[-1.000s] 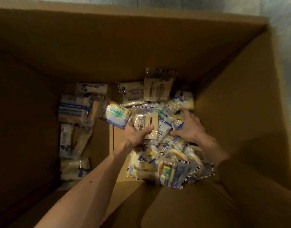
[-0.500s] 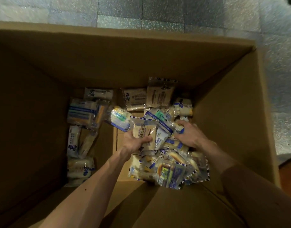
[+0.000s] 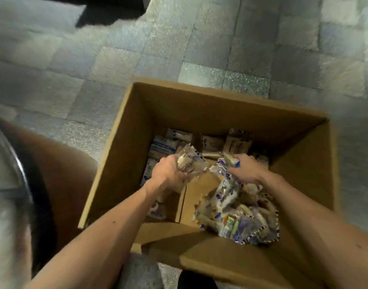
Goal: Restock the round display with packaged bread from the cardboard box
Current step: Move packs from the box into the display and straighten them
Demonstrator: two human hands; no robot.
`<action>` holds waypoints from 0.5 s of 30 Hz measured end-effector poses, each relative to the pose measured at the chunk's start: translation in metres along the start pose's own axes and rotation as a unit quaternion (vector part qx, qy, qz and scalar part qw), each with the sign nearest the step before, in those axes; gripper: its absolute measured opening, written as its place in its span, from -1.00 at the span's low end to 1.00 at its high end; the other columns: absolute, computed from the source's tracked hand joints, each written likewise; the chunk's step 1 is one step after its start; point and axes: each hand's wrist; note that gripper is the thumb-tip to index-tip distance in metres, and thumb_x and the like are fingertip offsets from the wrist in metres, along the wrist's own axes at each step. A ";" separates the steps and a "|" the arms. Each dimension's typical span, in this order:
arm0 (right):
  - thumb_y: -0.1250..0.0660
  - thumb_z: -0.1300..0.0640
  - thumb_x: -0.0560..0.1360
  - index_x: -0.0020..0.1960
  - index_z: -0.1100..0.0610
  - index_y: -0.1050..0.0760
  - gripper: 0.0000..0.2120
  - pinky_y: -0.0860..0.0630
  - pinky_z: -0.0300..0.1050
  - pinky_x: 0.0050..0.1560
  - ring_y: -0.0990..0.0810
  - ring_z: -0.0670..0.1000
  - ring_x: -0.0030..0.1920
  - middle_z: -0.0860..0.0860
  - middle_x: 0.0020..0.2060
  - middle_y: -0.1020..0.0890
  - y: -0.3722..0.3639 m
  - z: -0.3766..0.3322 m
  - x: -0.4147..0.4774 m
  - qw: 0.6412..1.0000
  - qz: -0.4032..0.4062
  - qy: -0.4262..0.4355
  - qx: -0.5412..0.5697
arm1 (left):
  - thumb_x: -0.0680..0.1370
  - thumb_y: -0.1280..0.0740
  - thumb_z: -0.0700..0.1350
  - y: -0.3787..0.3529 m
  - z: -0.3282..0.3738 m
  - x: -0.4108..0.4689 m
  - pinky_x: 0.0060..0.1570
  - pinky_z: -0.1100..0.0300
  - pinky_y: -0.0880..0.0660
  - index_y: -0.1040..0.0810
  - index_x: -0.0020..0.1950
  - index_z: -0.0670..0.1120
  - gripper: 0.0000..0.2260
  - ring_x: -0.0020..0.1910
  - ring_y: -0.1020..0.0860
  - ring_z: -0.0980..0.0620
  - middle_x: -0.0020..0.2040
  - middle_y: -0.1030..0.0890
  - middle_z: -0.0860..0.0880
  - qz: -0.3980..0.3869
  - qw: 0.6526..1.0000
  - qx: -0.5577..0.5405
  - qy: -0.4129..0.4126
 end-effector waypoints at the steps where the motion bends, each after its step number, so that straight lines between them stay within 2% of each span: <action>1: -0.32 0.00 0.58 0.57 0.12 -0.20 -0.37 -0.57 -0.08 -0.05 -0.66 0.05 -0.03 0.07 0.05 -0.61 0.005 -0.021 -0.008 0.999 -0.002 0.018 -0.027 | 0.40 -0.52 0.07 0.018 -0.003 -0.011 0.00 0.10 -0.57 -0.55 0.20 0.07 -0.59 0.00 -0.62 -0.02 0.02 -0.66 0.01 0.014 1.000 0.021 -0.010; 2: -0.32 0.00 0.56 0.57 0.12 -0.20 -0.36 -0.55 -0.09 -0.06 -0.66 0.03 -0.04 0.09 0.10 -0.60 0.010 -0.042 -0.016 0.998 -0.001 0.036 -0.045 | 0.38 -0.53 0.07 0.037 -0.006 -0.023 0.01 0.11 -0.56 -0.55 0.20 0.06 -0.58 0.03 -0.62 -0.04 0.04 -0.66 0.00 0.028 0.999 0.032 -0.020; 4: -0.32 0.02 0.54 0.51 0.08 -0.30 -0.43 -0.52 -0.12 -0.22 -0.66 -0.01 -0.20 0.06 -0.03 -0.65 0.017 -0.084 -0.033 0.995 0.001 0.087 -0.055 | 0.35 -0.54 0.09 0.076 -0.014 -0.052 -0.02 0.10 -0.57 -0.57 0.13 0.05 -0.60 -0.01 -0.63 -0.04 0.00 -0.67 0.00 0.060 0.997 0.024 -0.039; 6: -0.33 0.05 0.51 0.23 -0.01 -0.45 -0.70 -0.51 -0.14 -0.33 -0.66 0.02 -0.27 0.05 -0.20 -0.67 0.023 -0.126 -0.053 0.988 0.008 0.145 -0.048 | 0.33 -0.56 0.13 0.116 -0.028 -0.084 -0.10 0.10 -0.57 -0.56 0.05 0.03 -0.62 -0.13 -0.62 -0.01 -0.08 -0.66 0.02 0.084 0.995 -0.002 -0.053; 7: -0.34 0.08 0.50 0.08 0.03 -0.49 -0.83 -0.52 -0.14 -0.35 -0.66 0.01 -0.28 0.07 -0.22 -0.68 0.024 -0.148 -0.065 0.986 0.010 0.164 -0.038 | 0.32 -0.57 0.15 0.136 -0.037 -0.103 -0.12 0.08 -0.60 -0.57 0.04 0.02 -0.59 -0.16 -0.63 0.00 -0.09 -0.68 0.01 0.097 0.994 -0.020 -0.054; 8: -0.34 0.11 0.50 0.01 0.12 -0.53 -0.87 -0.54 -0.12 -0.32 -0.64 0.00 -0.28 0.11 -0.19 -0.69 0.024 -0.168 -0.075 0.983 0.010 0.182 -0.024 | 0.29 -0.58 0.18 0.155 -0.048 -0.121 -0.12 0.03 -0.62 -0.58 0.04 0.00 -0.56 -0.17 -0.65 0.00 -0.10 -0.69 -0.01 0.115 0.991 -0.039 -0.056; 11: -0.32 0.18 0.52 0.02 0.29 -0.56 -0.83 -0.53 -0.05 -0.22 -0.63 0.08 -0.21 0.18 -0.14 -0.68 0.015 -0.231 -0.109 0.973 -0.017 0.229 0.036 | 0.27 -0.60 0.17 0.204 -0.089 -0.188 -0.11 -0.04 -0.64 -0.63 0.05 -0.03 -0.54 -0.18 -0.67 0.01 -0.13 -0.71 -0.02 0.178 0.977 -0.103 -0.065; 15: -0.27 0.22 0.61 0.02 0.25 -0.52 -0.90 -0.60 -0.08 -0.30 -0.65 0.11 -0.27 0.18 -0.16 -0.67 -0.029 -0.309 -0.170 0.946 -0.077 0.282 0.138 | 0.27 -0.60 0.12 0.236 -0.160 -0.292 -0.15 -0.09 -0.67 -0.68 0.04 -0.03 -0.58 -0.17 -0.71 -0.06 -0.12 -0.72 -0.03 0.250 0.939 -0.228 -0.064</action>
Point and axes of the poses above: each hand's wrist, its own x-axis towards the middle knuckle, its own y-axis out of the back of the hand, z = x × y
